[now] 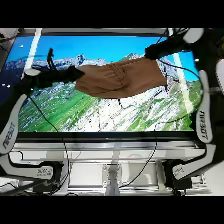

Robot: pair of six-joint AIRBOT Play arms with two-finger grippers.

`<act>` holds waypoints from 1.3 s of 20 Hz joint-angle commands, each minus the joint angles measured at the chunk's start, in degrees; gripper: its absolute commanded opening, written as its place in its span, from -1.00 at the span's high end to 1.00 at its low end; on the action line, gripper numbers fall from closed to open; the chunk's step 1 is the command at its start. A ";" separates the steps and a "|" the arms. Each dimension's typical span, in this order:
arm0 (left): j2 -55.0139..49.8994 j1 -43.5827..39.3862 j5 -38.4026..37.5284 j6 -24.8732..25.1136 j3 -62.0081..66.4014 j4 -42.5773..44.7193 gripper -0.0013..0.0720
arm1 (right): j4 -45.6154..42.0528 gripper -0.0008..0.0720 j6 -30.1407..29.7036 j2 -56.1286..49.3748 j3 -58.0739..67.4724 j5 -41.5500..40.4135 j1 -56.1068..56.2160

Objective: Fold the clothes and pants, and hang the long-sleeved shirts on hangers.

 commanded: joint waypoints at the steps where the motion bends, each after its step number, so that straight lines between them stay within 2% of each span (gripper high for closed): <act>1: 7.32 0.13 -5.42 -3.41 3.10 7.61 0.88 | 5.42 0.96 3.37 -8.68 0.02 -3.65 2.86; 3: 11.89 0.13 -6.08 -6.21 3.10 14.03 0.88 | 5.44 0.96 4.26 -12.39 0.02 -3.98 6.36; 6: 16.11 0.13 -6.49 -6.38 3.10 17.22 0.87 | 5.20 0.96 5.11 -16.87 0.02 -8.20 12.87; 9: 16.87 0.11 -6.49 -6.38 3.08 17.25 0.87 | 5.49 0.96 14.25 -21.03 0.02 -13.84 18.97; 11: 16.52 0.11 -6.47 -6.36 3.08 17.25 0.87 | 5.86 0.96 17.81 -23.30 0.02 -12.96 23.17; 14: 16.00 0.11 -5.62 -6.10 3.08 17.25 0.87 | 11.39 0.96 17.40 -25.00 0.02 -9.99 29.18; 18: 14.64 0.09 -4.96 -6.14 3.08 17.25 0.87 | 13.99 0.97 17.07 -25.16 0.02 -6.84 32.39; 23: 12.20 -2.82 -5.20 -6.19 3.06 16.90 0.87 | 17.99 0.97 17.03 -24.65 0.02 -2.08 26.47; 26: 12.09 -7.43 -4.07 -6.08 3.06 14.67 0.87 | 18.29 0.97 13.66 -21.75 0.02 3.39 20.13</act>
